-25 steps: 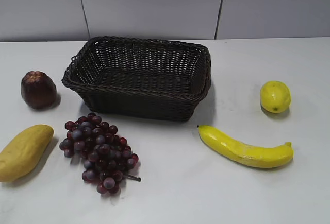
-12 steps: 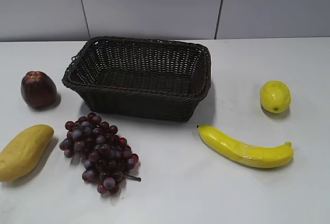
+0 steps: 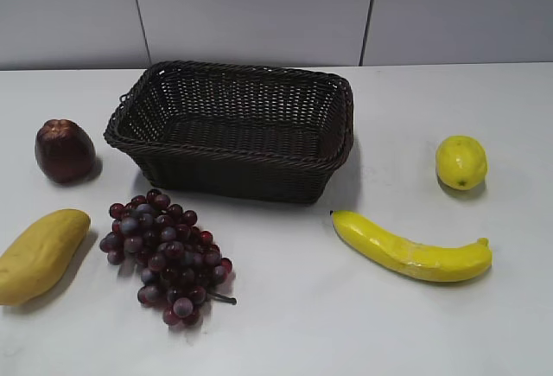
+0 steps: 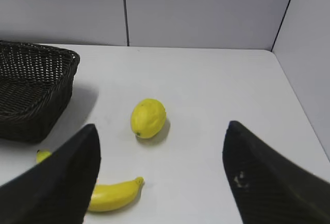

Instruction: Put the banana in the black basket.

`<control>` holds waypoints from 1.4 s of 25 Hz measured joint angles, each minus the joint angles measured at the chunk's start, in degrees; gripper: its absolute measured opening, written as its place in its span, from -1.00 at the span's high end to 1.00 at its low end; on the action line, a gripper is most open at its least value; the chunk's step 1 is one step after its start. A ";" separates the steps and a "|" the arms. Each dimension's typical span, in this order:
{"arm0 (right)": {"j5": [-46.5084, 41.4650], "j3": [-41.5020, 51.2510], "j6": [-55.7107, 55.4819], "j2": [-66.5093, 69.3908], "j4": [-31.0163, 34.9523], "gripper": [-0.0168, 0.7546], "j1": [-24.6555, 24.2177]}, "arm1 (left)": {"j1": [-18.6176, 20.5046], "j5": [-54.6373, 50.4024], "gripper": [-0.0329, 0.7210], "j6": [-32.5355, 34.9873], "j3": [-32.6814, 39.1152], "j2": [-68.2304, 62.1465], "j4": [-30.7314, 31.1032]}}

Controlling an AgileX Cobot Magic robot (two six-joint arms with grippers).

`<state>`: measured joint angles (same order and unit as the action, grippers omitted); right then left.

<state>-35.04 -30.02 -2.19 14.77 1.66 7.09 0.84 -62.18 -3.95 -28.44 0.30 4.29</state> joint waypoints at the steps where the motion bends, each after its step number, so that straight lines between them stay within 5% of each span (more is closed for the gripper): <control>1: 1.60 0.13 0.00 1.87 0.00 -0.57 0.00 | 0.00 0.00 0.30 0.00 0.00 0.00 0.00; 12: 10.36 0.51 -0.18 27.23 0.07 -0.57 0.00 | 0.00 0.00 0.30 0.00 0.00 0.00 0.00; 22: 3.57 -6.31 3.24 48.07 2.03 -0.57 0.39 | 0.00 0.00 0.30 0.00 0.00 0.00 0.00; 35: -3.47 -20.72 13.15 69.26 3.11 -0.57 16.72 | 0.00 0.00 0.30 0.00 0.00 0.00 0.00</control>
<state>-38.51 -50.74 10.96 84.03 4.77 23.81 0.84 -62.18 -3.95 -28.44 0.30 4.29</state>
